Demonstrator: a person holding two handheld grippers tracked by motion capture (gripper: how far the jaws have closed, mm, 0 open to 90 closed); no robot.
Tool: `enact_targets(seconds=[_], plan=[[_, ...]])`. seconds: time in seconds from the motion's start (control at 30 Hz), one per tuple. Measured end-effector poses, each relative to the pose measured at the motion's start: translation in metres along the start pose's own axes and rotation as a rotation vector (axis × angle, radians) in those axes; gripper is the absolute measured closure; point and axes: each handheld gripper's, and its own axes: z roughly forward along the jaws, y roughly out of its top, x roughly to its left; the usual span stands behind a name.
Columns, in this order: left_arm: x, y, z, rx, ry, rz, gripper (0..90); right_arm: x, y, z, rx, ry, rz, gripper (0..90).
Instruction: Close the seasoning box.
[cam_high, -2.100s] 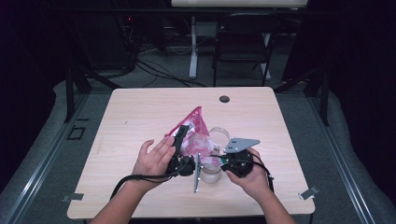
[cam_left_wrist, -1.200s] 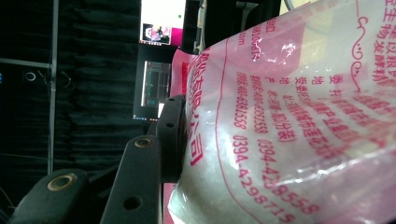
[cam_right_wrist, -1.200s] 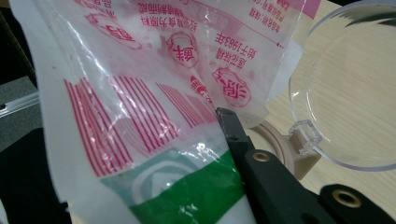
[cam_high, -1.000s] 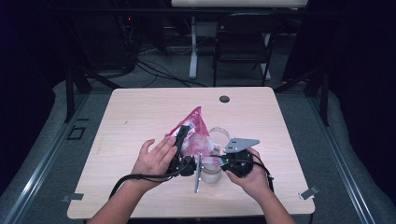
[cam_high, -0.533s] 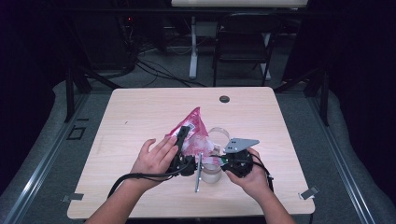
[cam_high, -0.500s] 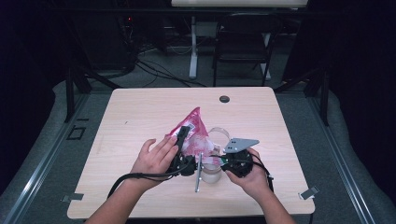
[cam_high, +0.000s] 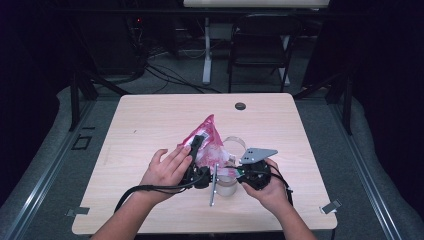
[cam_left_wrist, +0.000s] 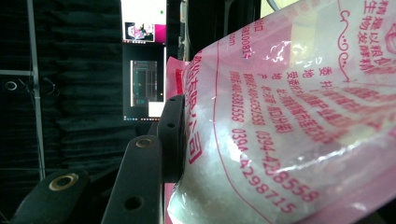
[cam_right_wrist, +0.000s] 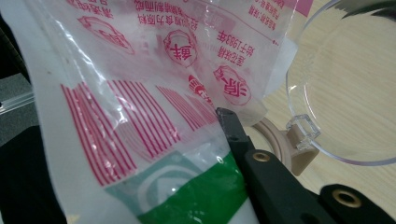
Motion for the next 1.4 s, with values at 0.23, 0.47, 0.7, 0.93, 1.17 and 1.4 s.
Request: enact_targets(seconds=[0.23, 0.47, 0.7, 0.93, 1.17, 1.4], plan=[[0.0002, 0.0003, 0.0, 0.001, -0.006, 0.002, 64.2, -0.0006, -0.0003, 0.0002, 0.005, 0.002, 0.002, 90.0], [-0.0002, 0.001, 0.0, -0.002, -0.011, -0.009, 64.1, -0.0007, -0.0006, 0.0006, 0.006, -0.001, 0.005, 90.0], [-0.0002, 0.002, -0.0005, -0.002, -0.004, 0.0, 64.0, -0.0015, -0.0011, 0.0012, 0.008, -0.001, 0.008, 90.0], [-0.0011, 0.0018, -0.0002, -0.016, 0.006, 0.002, 63.7, -0.0013, -0.0015, 0.0029, 0.008, -0.002, 0.009, 90.0], [-0.0021, 0.0017, 0.0007, -0.015, 0.0, 0.006, 63.4, -0.0013, -0.002, 0.004, 0.022, -0.003, 0.005, 90.0], [-0.0026, 0.0019, 0.0013, -0.018, 0.004, 0.012, 61.5, -0.0013, -0.0028, 0.0059, 0.027, -0.005, 0.006, 90.0]])
